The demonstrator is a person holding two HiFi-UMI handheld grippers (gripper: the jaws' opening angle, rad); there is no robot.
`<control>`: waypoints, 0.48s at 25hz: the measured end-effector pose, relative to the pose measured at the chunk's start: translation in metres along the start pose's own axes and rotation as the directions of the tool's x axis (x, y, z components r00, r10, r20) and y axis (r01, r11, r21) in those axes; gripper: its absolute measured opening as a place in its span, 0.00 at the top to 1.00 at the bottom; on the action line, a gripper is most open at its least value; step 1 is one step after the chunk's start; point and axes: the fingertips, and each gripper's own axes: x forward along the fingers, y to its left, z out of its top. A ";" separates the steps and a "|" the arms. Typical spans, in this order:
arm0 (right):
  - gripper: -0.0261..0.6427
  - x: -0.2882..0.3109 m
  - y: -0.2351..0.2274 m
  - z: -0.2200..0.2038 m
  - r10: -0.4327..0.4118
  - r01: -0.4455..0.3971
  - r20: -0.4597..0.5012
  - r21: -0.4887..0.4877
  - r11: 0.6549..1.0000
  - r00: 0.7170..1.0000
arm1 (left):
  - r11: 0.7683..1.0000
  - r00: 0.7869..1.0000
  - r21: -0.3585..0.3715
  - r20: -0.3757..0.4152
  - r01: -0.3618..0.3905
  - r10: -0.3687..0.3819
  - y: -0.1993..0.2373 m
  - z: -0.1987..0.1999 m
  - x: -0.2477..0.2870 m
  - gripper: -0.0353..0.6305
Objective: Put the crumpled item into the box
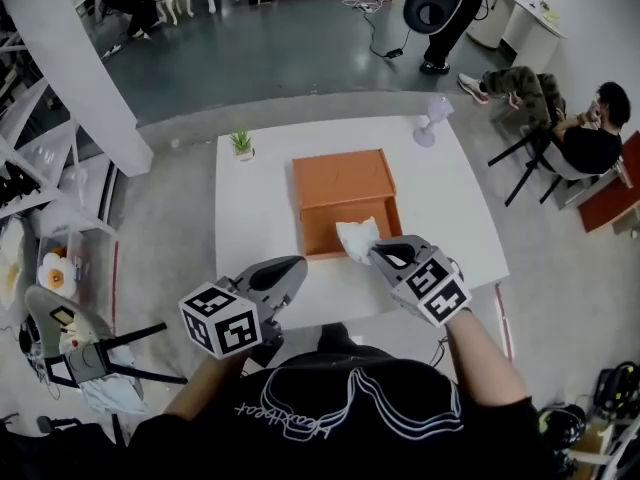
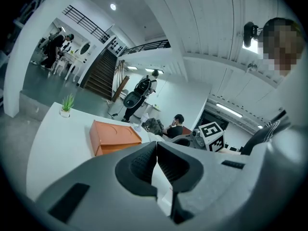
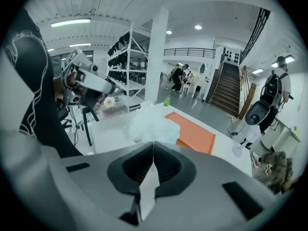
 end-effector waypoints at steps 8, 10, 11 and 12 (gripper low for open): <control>0.95 0.062 -0.031 -0.039 0.041 -0.050 -0.206 -0.040 0.998 0.978 | 0.997 0.997 -0.026 0.026 -0.077 0.078 0.036 0.021 0.008 0.94; 0.95 0.075 -0.037 -0.046 0.048 -0.064 -0.254 -0.053 0.997 0.966 | 0.996 0.996 -0.037 0.026 -0.087 0.088 0.044 0.022 0.010 0.94; 0.95 0.082 -0.040 -0.050 0.045 -0.066 -0.280 -0.066 0.996 0.959 | 0.995 0.996 -0.041 0.025 -0.090 0.091 0.048 0.023 0.011 0.94; 0.95 0.089 -0.044 -0.054 0.038 -0.066 -0.305 -0.082 0.994 0.952 | 0.995 0.995 -0.043 0.025 -0.092 0.093 0.051 0.024 0.012 0.94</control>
